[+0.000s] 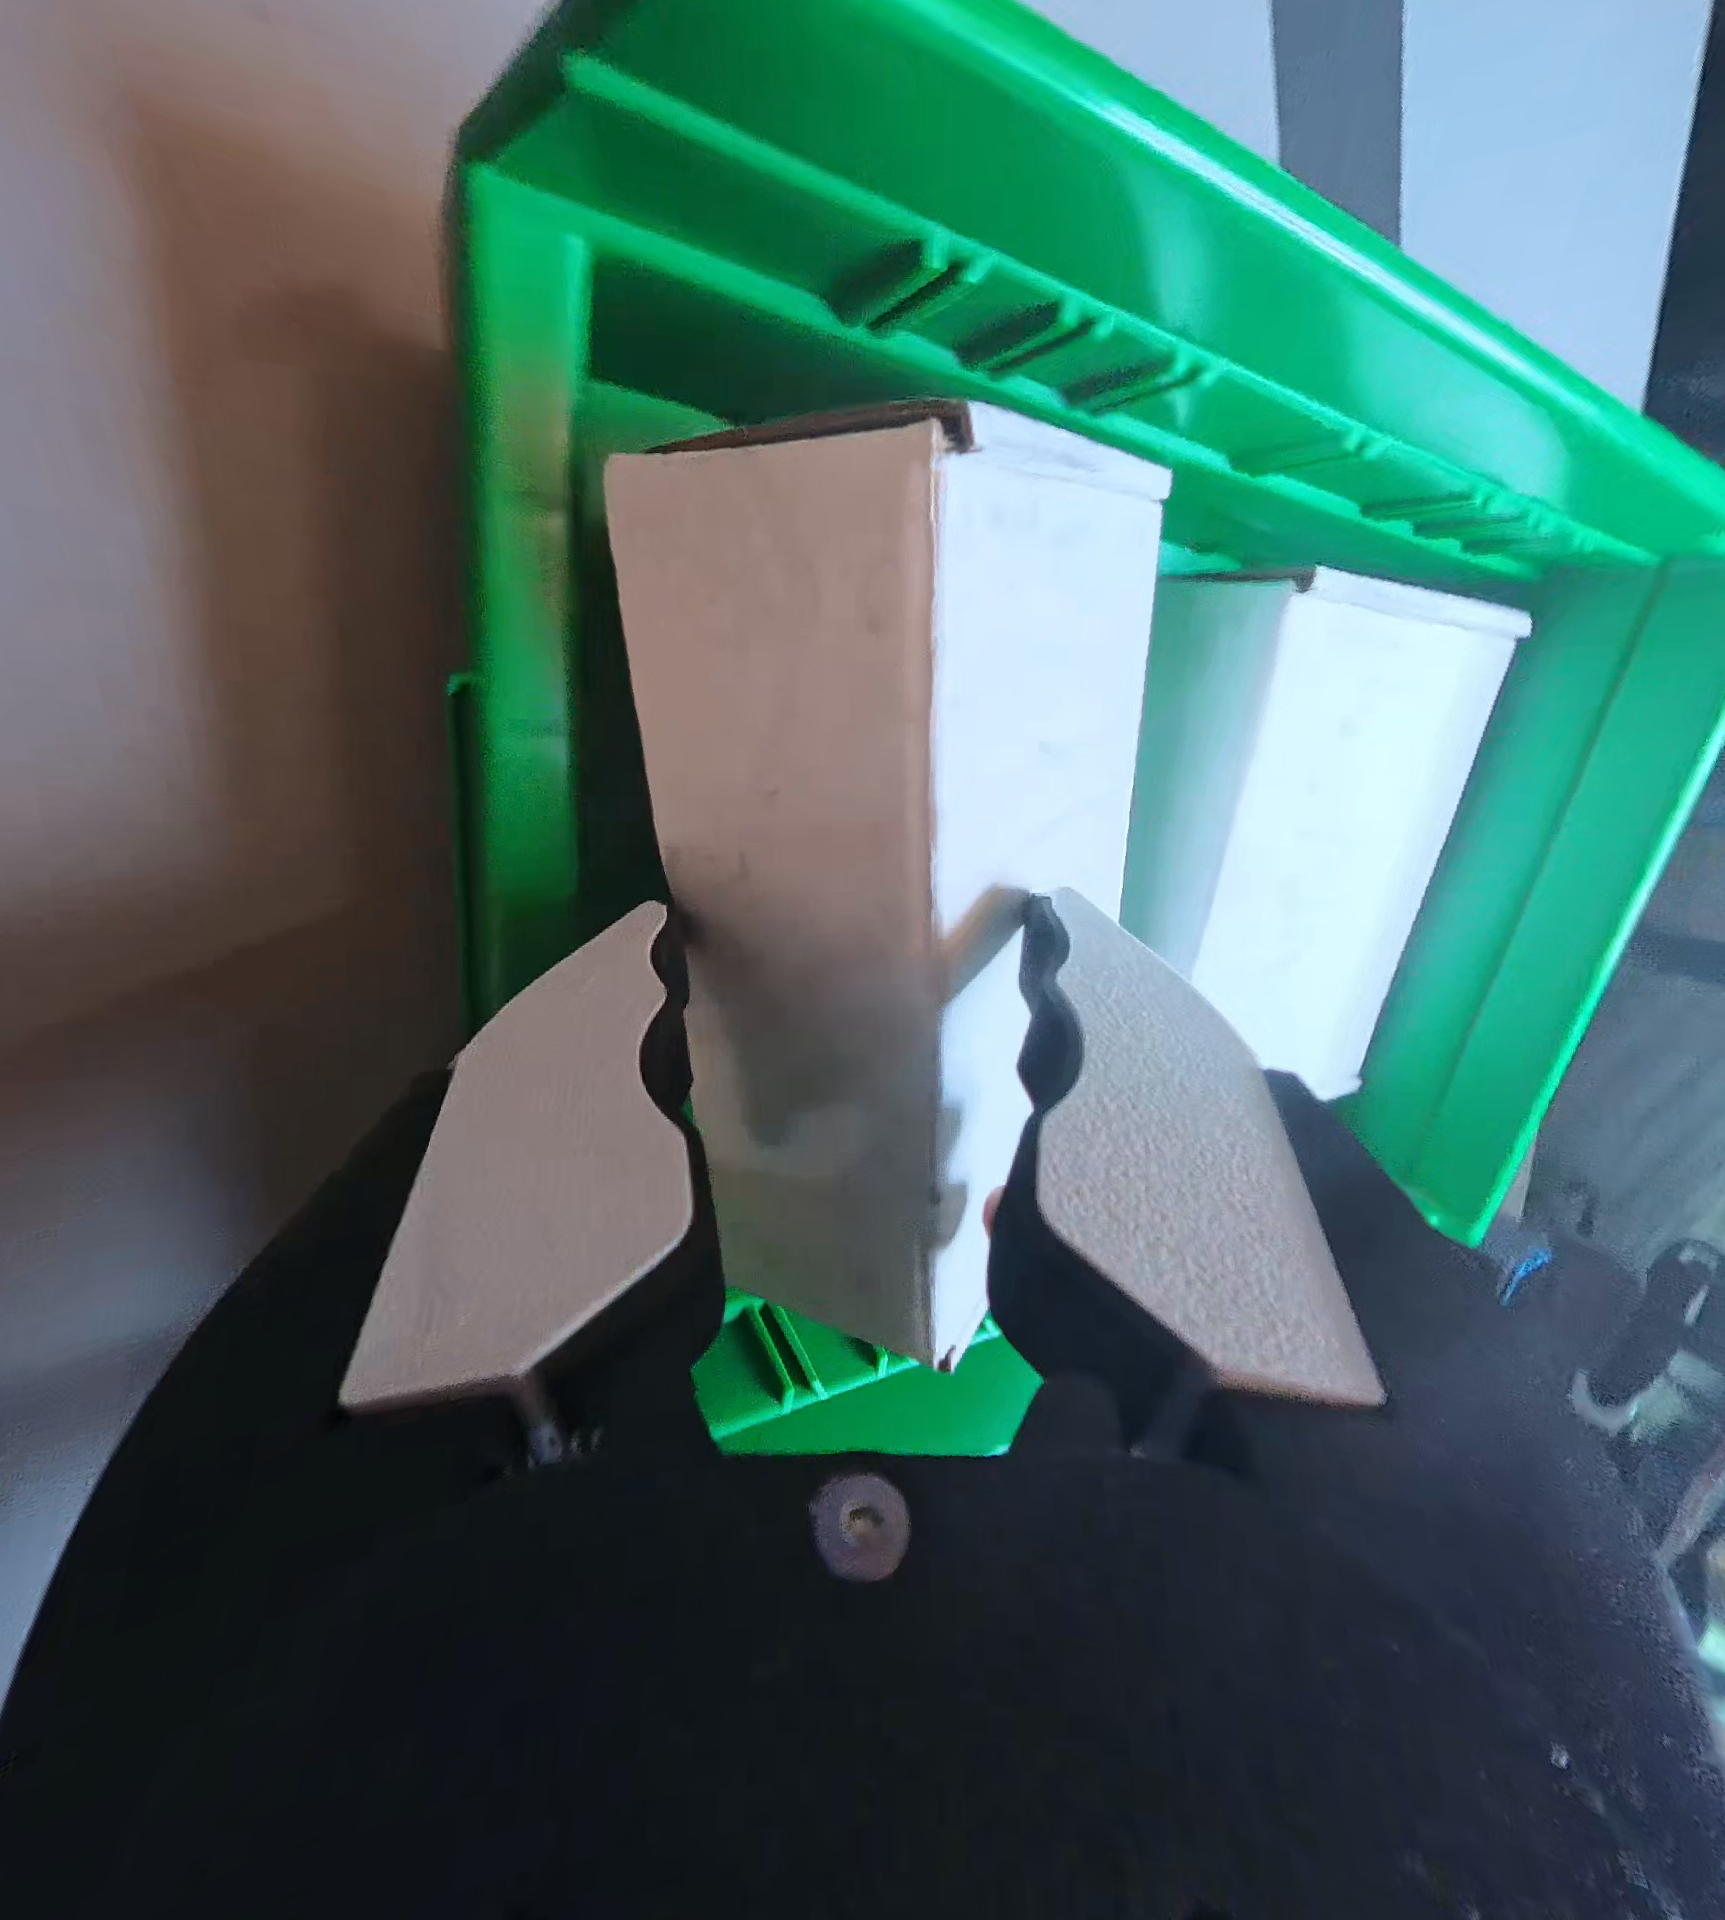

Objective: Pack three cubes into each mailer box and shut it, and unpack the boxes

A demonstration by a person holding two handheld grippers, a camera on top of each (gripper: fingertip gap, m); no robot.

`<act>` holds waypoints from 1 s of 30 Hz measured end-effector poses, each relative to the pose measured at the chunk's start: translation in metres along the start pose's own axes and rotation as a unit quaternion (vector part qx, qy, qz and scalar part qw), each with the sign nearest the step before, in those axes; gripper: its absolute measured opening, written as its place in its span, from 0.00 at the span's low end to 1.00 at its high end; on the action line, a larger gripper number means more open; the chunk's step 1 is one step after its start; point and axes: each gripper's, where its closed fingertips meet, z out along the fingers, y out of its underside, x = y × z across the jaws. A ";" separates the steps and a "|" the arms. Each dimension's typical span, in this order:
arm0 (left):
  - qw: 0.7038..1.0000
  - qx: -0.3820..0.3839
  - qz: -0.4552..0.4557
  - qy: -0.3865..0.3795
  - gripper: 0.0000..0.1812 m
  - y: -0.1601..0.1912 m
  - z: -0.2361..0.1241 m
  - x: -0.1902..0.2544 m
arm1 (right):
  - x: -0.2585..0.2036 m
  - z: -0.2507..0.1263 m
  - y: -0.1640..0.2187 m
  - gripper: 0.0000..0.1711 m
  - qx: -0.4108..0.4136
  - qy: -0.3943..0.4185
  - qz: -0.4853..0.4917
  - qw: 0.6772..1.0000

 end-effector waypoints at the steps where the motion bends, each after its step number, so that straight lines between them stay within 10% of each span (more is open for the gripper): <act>1: 1.000 -0.004 0.011 -0.023 0.29 -0.003 -0.004 -0.010 | 0.005 0.004 0.001 0.36 -0.019 0.016 0.025 0.999; 7: 0.972 -0.156 0.100 -0.144 0.33 0.019 -0.038 -0.080 | 0.007 0.016 0.004 0.43 -0.048 0.061 0.040 0.996; 12: 0.934 -0.305 0.126 -0.136 0.36 0.066 -0.065 -0.104 | -0.017 -0.025 -0.008 0.34 0.060 0.007 0.075 0.995; 18: 0.865 -0.452 0.200 -0.086 0.29 0.120 -0.066 -0.112 | -0.063 -0.002 -0.003 0.34 0.000 -0.008 0.005 1.000; 30: 0.882 -0.397 0.247 -0.051 0.16 0.112 -0.017 -0.086 | -0.064 0.018 -0.006 0.20 0.000 0.071 -0.098 0.993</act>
